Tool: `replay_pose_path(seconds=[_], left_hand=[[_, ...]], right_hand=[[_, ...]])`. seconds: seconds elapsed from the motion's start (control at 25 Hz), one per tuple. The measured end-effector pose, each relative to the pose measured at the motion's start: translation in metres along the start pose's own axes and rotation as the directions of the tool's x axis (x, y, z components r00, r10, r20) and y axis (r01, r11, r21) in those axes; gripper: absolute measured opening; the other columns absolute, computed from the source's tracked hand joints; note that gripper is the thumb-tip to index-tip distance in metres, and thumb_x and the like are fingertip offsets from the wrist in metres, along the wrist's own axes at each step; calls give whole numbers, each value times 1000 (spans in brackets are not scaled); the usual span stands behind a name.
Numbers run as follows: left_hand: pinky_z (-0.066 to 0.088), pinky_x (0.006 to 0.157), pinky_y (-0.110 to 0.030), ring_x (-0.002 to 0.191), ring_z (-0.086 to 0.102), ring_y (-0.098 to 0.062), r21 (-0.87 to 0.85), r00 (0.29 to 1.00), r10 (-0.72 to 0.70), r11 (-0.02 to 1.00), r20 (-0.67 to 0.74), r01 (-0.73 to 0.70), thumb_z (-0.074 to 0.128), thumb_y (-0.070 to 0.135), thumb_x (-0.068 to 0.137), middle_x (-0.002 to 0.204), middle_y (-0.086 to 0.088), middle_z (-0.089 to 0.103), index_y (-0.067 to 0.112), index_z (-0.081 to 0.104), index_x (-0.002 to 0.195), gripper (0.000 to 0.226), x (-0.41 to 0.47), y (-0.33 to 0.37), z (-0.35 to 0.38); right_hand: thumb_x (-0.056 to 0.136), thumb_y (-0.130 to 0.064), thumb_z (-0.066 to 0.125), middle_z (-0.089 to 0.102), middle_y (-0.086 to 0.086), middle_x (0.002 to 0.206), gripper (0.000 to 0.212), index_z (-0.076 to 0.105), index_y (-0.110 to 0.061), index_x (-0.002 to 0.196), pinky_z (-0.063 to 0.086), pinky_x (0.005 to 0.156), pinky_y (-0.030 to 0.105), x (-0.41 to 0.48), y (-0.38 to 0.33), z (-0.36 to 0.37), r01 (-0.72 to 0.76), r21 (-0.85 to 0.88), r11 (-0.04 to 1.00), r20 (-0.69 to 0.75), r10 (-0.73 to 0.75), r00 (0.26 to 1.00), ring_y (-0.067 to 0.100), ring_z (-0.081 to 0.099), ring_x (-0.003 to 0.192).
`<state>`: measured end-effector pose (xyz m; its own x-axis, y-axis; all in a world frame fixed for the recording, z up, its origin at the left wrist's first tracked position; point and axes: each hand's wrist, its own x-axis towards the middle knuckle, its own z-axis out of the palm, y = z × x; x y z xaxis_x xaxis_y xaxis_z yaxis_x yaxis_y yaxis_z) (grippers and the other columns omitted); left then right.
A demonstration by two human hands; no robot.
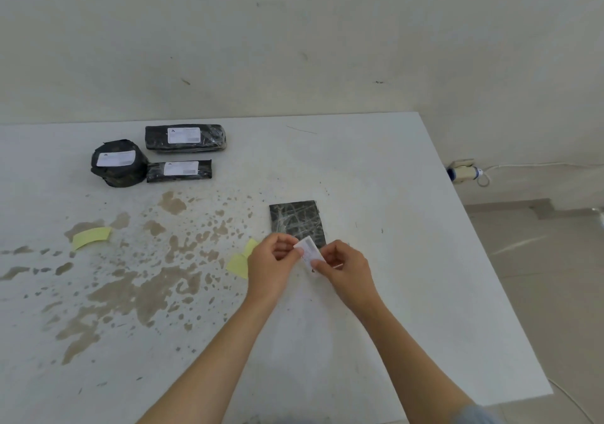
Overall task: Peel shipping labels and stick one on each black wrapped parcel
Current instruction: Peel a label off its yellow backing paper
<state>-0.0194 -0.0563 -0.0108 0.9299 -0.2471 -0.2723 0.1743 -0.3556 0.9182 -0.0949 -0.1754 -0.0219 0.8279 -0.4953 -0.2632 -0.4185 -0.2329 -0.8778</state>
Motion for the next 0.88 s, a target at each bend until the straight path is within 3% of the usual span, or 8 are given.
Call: replay_pose_path(seconds=[0.08,0.2,0.4,0.56,0.76,0.88], left_hand=[[50,68,-18,79,65,-11,-99,999,-6,995,-49,1,72,10,78,85,6,67,18,65,93,18,5,14,-18],[51,64,-15,75,66,-11,-204,997,-4,979,-72,-11,70,11,81,81,6,65,19,67,97,18,6,37,-40],[50,58,-10,64,64,1,-230,994,103,968,-21,-105,68,4,82,79,-4,65,22,69,90,19,15,62,-72],[51,63,-13,70,65,-2,-199,983,157,971,97,-135,69,5,80,86,-13,67,22,71,97,24,19,66,-89],[53,67,-24,71,68,-14,-172,977,175,973,119,-153,72,9,79,81,-10,71,19,60,97,23,20,64,-92],[53,66,-22,69,65,-9,-168,974,184,972,131,-161,71,6,79,78,-2,68,12,63,93,17,20,62,-87]], right_hand=[[77,-12,73,70,5,72,10,64,-14,74,53,64,33,9,-25,0,28,124,992,-12,-27,1000,14,63,63],[79,-7,72,71,17,76,6,67,-4,80,51,57,24,16,-62,7,42,302,952,85,-70,994,16,63,61],[91,-12,57,70,9,77,18,71,-1,92,50,60,22,24,-94,14,-12,494,869,214,-109,971,16,62,68],[91,-8,55,70,8,74,18,71,-2,88,50,59,22,28,-106,16,-70,579,812,284,-121,951,16,62,65],[90,-5,56,72,10,75,17,72,-3,88,53,60,22,27,-102,17,-158,619,769,345,-86,934,16,64,64],[90,-5,55,72,9,75,16,71,-1,89,53,58,21,26,-98,16,-163,629,760,339,-80,937,14,64,64]])
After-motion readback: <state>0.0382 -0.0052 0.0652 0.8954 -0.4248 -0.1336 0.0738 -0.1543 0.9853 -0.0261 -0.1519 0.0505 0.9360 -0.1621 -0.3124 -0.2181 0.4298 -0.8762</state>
